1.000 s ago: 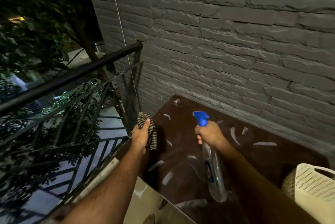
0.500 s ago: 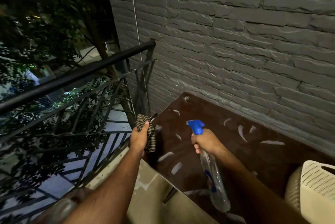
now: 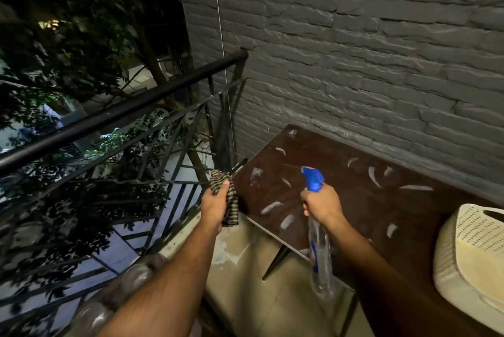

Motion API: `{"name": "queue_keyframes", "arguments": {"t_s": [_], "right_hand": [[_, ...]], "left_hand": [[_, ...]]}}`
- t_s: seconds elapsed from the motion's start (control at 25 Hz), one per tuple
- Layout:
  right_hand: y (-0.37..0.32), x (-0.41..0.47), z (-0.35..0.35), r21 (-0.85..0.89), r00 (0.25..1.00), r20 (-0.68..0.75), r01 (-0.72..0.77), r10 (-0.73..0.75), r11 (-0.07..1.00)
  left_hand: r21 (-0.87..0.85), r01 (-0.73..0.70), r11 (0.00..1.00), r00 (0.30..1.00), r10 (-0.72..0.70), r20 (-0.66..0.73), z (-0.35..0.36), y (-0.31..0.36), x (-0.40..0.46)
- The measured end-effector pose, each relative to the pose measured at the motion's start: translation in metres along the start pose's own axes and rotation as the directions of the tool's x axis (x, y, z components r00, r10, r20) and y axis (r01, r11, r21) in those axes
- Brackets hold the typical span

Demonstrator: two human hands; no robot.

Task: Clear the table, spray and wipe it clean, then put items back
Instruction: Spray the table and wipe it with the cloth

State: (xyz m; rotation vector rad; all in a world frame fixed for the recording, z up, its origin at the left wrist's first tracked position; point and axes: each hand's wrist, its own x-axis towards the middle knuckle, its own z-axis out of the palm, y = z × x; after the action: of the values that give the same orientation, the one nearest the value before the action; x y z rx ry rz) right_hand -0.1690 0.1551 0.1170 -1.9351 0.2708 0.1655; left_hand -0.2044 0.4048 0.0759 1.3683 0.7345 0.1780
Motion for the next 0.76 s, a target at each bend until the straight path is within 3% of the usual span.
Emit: {"name": "queue_keyframes", "arguments": {"t_s": [0.2,0.32,0.56,0.76], "right_hand": [[0.002,-0.028,0.012,-0.092,0.997,0.082,0.012,-0.005,0.996],[0.008,-0.047,0.015,-0.091,0.990,0.125,-0.053,0.064,0.994],[0.032,-0.075,-0.009,-0.090,0.974,0.066,-0.211,0.218,0.973],[0.037,-0.080,-0.022,-0.131,0.985,0.055,-0.156,0.165,0.979]], "left_hand": [[0.006,0.019,1.000,1.000,-0.019,0.004,-0.029,-0.002,-0.013],[-0.007,0.013,1.000,1.000,-0.012,0.017,-0.038,-0.005,-0.016],[0.001,0.025,1.000,0.999,-0.025,0.043,-0.036,-0.018,-0.026],[0.010,0.017,1.000,0.997,-0.018,0.078,-0.019,-0.025,-0.040]]}}
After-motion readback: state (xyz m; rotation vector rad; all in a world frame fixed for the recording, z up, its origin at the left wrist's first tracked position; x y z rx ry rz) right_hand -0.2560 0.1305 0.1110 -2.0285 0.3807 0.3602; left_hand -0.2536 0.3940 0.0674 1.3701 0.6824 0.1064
